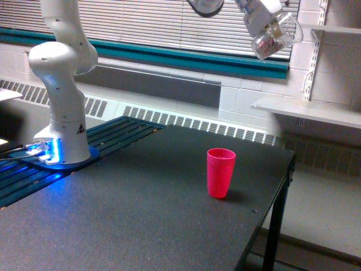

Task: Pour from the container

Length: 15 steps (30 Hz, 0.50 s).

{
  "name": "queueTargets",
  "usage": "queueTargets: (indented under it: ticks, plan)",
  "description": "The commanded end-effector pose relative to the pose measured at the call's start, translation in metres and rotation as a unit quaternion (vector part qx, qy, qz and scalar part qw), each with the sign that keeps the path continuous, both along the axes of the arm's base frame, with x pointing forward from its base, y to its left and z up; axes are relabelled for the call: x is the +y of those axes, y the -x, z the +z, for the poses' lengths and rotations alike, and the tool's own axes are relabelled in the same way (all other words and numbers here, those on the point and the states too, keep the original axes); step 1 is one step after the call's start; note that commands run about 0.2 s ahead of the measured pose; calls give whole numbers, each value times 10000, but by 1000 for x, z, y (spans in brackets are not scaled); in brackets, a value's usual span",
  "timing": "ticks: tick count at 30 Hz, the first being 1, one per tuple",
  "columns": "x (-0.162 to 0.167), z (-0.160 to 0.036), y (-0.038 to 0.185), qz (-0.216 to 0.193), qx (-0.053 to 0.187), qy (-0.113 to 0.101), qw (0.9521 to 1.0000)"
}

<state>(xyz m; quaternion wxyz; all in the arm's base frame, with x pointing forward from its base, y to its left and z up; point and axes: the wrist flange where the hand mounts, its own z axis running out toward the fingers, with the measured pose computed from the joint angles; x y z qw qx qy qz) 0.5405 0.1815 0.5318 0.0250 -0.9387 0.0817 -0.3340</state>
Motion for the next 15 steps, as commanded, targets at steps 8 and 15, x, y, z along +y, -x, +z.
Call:
queueTargets:
  ticks: [8, 15]
  plan:
    - [-58, -40, 7, -349, -149, 354, 9986]
    - [-81, -62, 15, -460, -99, 415, 9980]
